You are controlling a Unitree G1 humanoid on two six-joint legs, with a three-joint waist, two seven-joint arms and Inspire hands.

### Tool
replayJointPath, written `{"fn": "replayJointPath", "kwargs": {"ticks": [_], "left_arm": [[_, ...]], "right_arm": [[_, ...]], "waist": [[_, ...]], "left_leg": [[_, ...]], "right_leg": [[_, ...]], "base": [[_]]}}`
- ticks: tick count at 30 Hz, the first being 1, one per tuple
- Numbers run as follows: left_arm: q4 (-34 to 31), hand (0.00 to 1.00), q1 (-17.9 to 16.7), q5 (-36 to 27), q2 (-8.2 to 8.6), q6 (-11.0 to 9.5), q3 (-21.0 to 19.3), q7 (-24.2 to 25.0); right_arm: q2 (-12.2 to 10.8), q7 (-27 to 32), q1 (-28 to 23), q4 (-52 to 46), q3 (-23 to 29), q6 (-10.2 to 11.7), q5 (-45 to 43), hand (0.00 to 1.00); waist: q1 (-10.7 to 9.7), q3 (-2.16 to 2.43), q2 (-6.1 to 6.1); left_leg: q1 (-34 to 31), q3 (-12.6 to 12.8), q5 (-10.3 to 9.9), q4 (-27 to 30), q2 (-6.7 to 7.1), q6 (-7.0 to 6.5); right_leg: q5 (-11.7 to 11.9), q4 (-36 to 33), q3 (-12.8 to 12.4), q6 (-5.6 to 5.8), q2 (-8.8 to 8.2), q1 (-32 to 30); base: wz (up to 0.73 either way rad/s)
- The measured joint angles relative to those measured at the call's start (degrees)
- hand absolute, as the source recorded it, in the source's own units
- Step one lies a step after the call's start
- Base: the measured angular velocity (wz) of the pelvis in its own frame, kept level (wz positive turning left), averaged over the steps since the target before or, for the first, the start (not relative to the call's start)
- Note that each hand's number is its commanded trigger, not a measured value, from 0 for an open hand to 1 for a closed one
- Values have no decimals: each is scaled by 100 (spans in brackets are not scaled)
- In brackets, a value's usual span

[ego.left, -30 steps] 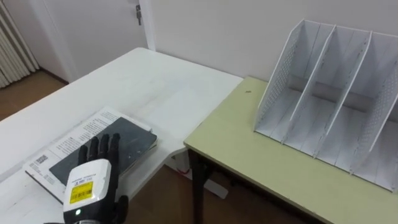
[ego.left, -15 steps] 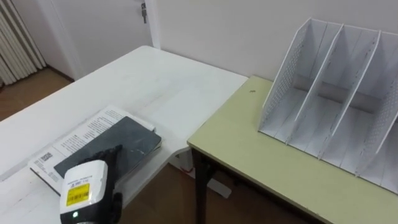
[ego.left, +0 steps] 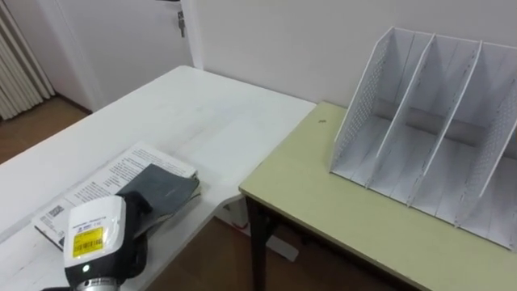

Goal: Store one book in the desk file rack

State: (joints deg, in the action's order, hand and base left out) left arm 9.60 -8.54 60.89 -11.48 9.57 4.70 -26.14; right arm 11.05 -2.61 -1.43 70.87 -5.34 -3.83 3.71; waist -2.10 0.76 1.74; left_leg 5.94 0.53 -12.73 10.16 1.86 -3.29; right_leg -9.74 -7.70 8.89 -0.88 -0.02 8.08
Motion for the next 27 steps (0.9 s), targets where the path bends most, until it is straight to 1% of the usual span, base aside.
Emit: {"fn": "replayJointPath", "kwargs": {"ticks": [5, 7, 9, 11, 12, 13, 14, 15, 16, 18, 19, 21, 22, 23, 24, 26, 27], "left_arm": [[-30, 100, 50, -77, 0, -5, 0, -47], [-76, 100, 49, -244, -7, -39, -2, -46], [-166, 100, 51, -420, -42, -122, -37, 26], [-264, 100, 51, -573, -81, -214, -69, 112], [-456, 100, 46, -775, -71, -267, -137, 262], [-536, 100, 46, -866, -68, -298, -162, 307], [-660, 100, 45, -1069, -71, -376, -203, 383], [-789, 100, 46, -1317, -74, -439, -229, 455], [-839, 100, 46, -1480, -76, -490, -239, 457], [-1031, 100, 50, -2110, -75, -650, -263, 453], [-1083, 100, 49, -2281, -76, -686, -267, 455], [-1356, 100, 50, -2890, -78, -834, -334, 463], [-1396, 100, 51, -3039, -79, -911, -345, 466], [-1448, 100, 51, -3276, -68, -1052, -333, 498], [-1474, 100, 53, -3373, -50, -1115, -326, 529], [-1686, 100, 59, -3619, -45, -1285, -247, 565], [-1785, 100, 60, -3838, -45, -1418, -214, 572]], "right_arm": [[1, -2, 10, -10, -24, 8, 4, 0], [1, -5, 6, -57, -109, 13, 21, 0], [-5, -10, -36, -194, -138, 37, 15, 0], [-7, -10, -45, -217, -190, 79, -4, 0], [-16, -16, -45, -222, -206, 105, -32, 0], [-18, -29, -44, -225, -215, 139, -53, 0], [-17, -99, -42, -247, -233, 189, -72, 0], [-16, -170, -37, -258, -260, 262, -88, 0], [-14, -204, -35, -293, -273, 277, -121, 0], [-16, -358, -23, -470, -354, 385, -339, 0], [-17, -408, -24, -524, -357, 409, -444, 0], [-11, -601, -71, -1099, -364, 422, -1006, 0], [-10, -649, -73, -1234, -378, 443, -1087, 0], [-9, -733, -73, -1458, -431, 512, -1153, 0], [-9, -771, -73, -1582, -470, 529, -1158, 0], [-25, -951, -95, -2202, -481, 579, -1327, 0], [-26, -1015, -118, -2533, -492, 627, -1341, 0]], "waist": [[-9, -2, -8], [0, -7, -20], [23, -10, -51], [63, -13, -66], [88, -21, -85], [90, -25, -94], [110, -33, -120], [159, -34, -118], [183, -36, -123], [242, -46, -130], [257, -51, -137], [304, -97, -176], [334, -103, -180], [373, -113, -178], [387, -113, -176], [389, -116, -173], [396, -125, -167]], "left_leg": [[-4, 1, 1, 2, 26, 2], [-5, 15, 2, 5, 27, 1], [-23, 18, 2, 54, -2, 1], [-37, 12, 2, 70, 2, 1], [-53, 2, 2, 75, 4, 0], [-65, -9, 2, 77, 6, 0], [-79, -24, 5, 81, 10, -6], [-86, -22, 6, 86, 10, -6], [-93, -22, 6, 88, 10, -7], [-130, -29, 6, 116, 9, -7], [-126, -34, 7, 119, 8, -7], [-127, -35, 7, 125, 0, -7], [-126, -34, 7, 127, -2, -7], [-136, -35, 7, 133, -2, -6], [-139, -39, 6, 141, -2, -6], [-154, -91, 5, 155, 5, -6], [-161, -91, 5, 158, 7, -6]], "right_leg": [[-1, 6, 5, -1, -2, 0], [-2, 8, 2, -1, -6, 0], [-2, 13, 13, 0, -13, -12], [-4, 16, 20, 2, -19, -16], [-5, 20, 22, 4, -24, -28], [-6, 20, 29, 5, -27, -36], [-8, 19, 55, 9, -38, -40], [-10, 16, 53, 11, -42, -42], [-10, 13, 54, 12, -43, -49], [-10, 3, 65, 12, -47, -66], [-10, 0, 65, 11, -47, -64], [-9, -12, 68, 10, -63, -70], [-8, -13, 70, 9, -63, -71], [-8, -17, 77, 9, -62, -73], [-8, -25, 82, 9, -62, -73], [-8, -53, 145, 10, -57, -109], [-7, -56, 141, 10, -52, -117]], "base": [[0], [0], [0], [0], [0], [7], [8], [7], [0], [5], [7], [2], [0], [0], [3], [7], [3]]}}
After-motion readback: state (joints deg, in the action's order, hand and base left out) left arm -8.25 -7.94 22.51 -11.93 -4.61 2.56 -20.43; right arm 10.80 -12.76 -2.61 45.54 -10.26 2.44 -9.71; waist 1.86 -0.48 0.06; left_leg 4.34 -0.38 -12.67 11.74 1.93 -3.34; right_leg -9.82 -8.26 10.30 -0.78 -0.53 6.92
